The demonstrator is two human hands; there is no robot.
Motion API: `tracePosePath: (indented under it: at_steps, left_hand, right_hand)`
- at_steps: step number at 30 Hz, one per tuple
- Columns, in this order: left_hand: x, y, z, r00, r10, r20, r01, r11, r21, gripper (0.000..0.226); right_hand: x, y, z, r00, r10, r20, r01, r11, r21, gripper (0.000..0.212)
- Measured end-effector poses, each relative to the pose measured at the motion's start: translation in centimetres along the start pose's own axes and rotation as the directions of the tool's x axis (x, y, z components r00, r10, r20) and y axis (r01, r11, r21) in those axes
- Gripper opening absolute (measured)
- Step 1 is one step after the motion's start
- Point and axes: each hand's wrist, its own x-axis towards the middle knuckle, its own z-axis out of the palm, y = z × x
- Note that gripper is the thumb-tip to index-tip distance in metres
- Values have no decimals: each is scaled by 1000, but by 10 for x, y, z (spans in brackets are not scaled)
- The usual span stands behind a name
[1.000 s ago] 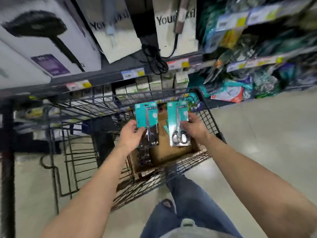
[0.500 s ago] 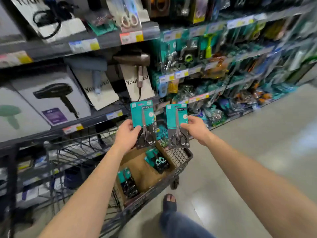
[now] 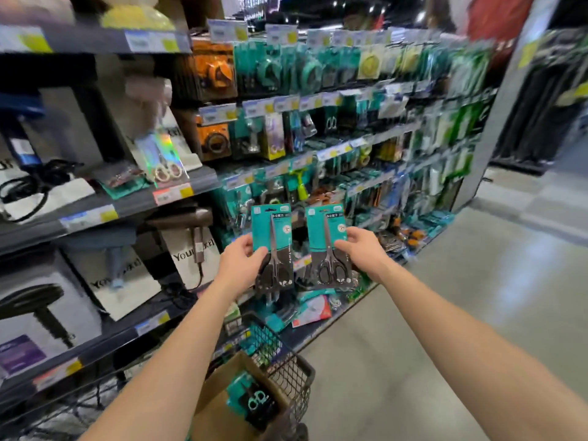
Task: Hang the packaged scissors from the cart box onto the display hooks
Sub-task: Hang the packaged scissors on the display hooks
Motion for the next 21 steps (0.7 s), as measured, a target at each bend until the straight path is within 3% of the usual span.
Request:
tracePosePath:
  at_steps: [10,16,21]
  left_hand:
    - [92,95,121,996,70,60,-70,997,14,9]
    - [156,143,215,996,59,62,-61,997,41,13]
    - [202,177,284,998,54,25,-54,998,10,15]
  right_hand:
    - [81,23,-150,989,-38,-142,45,998,48,26]
    - [151,48,-247,985,-69,-157,79,995,56,15]
    - [212,80,-311,987,-60,-150,63,998,16,23]
